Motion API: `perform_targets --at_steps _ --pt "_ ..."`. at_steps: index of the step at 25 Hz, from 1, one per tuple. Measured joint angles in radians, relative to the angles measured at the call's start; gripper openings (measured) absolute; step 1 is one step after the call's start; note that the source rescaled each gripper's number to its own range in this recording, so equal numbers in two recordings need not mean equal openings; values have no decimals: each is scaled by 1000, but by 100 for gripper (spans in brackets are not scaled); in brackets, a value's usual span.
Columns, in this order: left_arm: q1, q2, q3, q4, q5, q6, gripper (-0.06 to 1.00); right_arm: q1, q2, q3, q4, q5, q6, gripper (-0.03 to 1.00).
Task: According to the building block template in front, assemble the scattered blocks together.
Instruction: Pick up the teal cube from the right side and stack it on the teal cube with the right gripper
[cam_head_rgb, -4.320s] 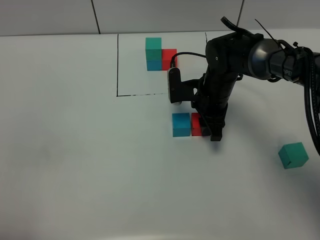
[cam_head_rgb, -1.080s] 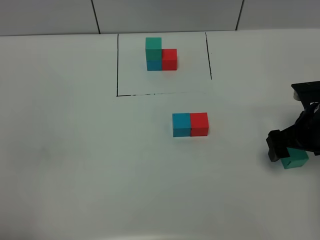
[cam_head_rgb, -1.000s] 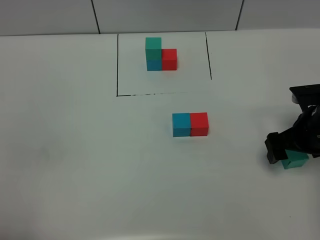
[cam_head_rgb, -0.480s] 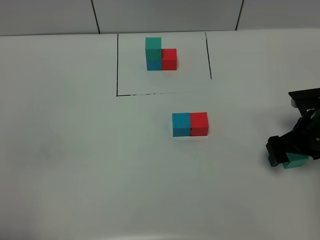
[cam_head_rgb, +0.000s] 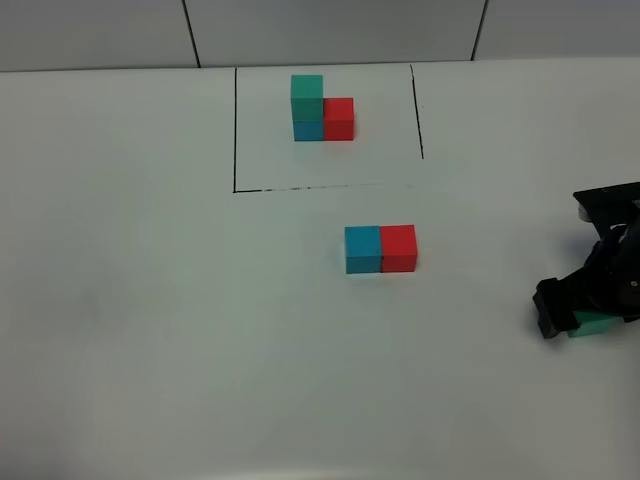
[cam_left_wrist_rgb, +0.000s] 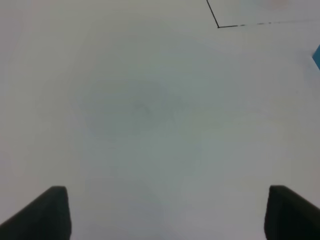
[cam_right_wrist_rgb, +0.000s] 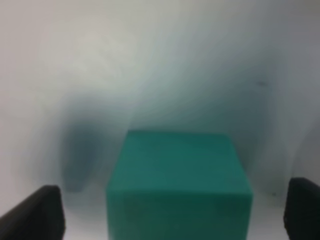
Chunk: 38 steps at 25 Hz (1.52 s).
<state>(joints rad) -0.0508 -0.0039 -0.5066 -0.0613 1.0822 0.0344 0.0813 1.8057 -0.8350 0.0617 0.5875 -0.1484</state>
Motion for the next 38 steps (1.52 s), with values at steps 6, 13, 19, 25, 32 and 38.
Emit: perform_targets --at_steps 6,13,19,25,32,38 --pt "0 0 0 0 0 0 77 0 0 0 -2 12 0 35" --pt "0 0 0 0 0 0 77 8 0 -46 -54 120 -44 1" --pt "0 0 0 0 0 0 77 165 -53 -225 -212 342 -304 1" --pt "0 0 0 0 0 1 77 311 -31 -487 -221 493 -556 1" --pt "0 0 0 0 0 1 77 443 81 -702 -221 577 -577 1" --pt "0 0 0 0 0 0 77 542 186 -834 -181 623 -618 1"
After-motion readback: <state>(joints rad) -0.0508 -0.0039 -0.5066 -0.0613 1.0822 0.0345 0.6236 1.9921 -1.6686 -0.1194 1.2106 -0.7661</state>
